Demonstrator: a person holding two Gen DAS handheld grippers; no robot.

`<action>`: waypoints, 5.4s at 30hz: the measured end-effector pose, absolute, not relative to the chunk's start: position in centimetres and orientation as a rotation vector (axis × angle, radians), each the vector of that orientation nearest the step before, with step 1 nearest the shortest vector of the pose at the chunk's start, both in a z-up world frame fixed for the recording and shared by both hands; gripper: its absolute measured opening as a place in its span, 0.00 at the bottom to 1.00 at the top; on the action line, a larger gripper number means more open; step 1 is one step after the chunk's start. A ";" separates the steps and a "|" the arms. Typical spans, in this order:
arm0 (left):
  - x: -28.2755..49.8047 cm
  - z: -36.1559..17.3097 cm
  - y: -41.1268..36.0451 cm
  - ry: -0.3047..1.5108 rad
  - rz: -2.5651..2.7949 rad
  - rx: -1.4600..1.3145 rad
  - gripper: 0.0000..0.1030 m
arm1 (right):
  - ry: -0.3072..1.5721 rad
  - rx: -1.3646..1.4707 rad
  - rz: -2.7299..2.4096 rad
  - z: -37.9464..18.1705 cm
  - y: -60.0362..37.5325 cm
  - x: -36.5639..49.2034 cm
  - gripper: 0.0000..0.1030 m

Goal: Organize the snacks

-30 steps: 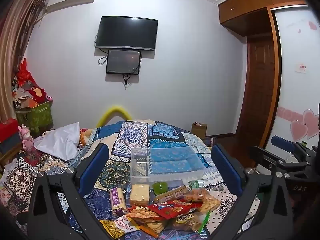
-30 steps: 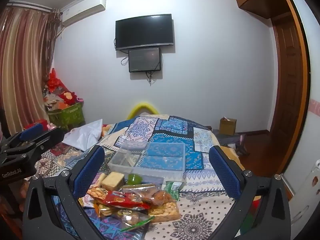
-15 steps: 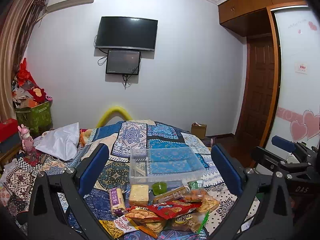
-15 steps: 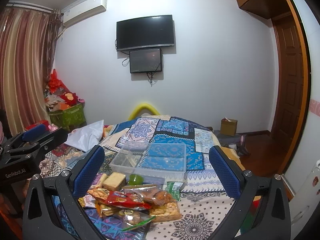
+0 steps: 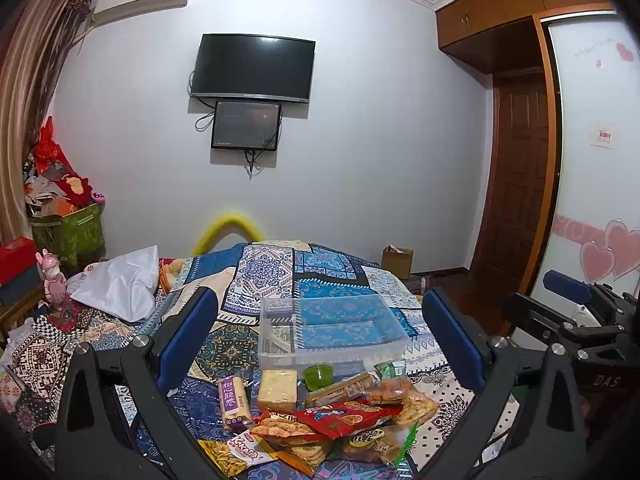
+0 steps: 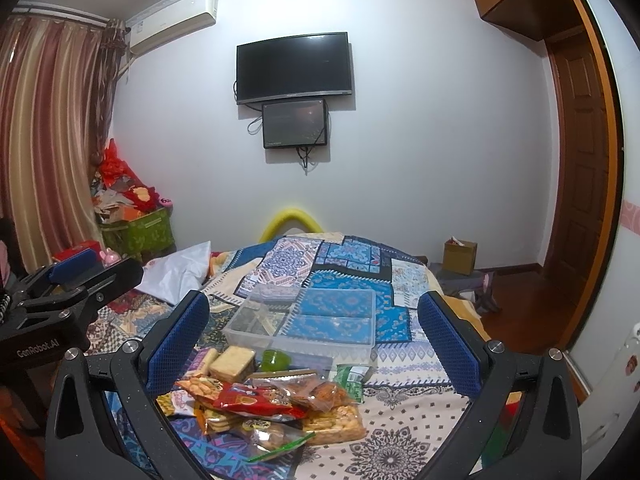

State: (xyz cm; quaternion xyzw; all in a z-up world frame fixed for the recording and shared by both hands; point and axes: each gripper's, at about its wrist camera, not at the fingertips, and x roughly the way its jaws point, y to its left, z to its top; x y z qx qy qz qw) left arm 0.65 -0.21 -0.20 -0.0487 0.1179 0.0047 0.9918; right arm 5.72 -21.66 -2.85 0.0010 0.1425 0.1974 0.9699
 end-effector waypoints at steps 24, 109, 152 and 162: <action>0.7 -0.1 -0.3 0.235 0.010 -0.095 1.00 | 0.290 0.013 0.400 -2.8 -21.8 5.7 1.00; 18.6 -23.2 11.8 1.026 0.053 -0.288 0.45 | 1.035 0.080 0.504 -20.9 -20.8 25.3 0.32; 27.5 -13.0 4.1 0.795 -0.030 -0.129 0.45 | 0.752 0.093 0.502 -12.9 -19.0 28.2 0.27; 30.6 -16.4 3.3 0.892 -0.052 -0.108 0.45 | 0.839 0.015 0.520 -15.4 -17.2 30.2 0.27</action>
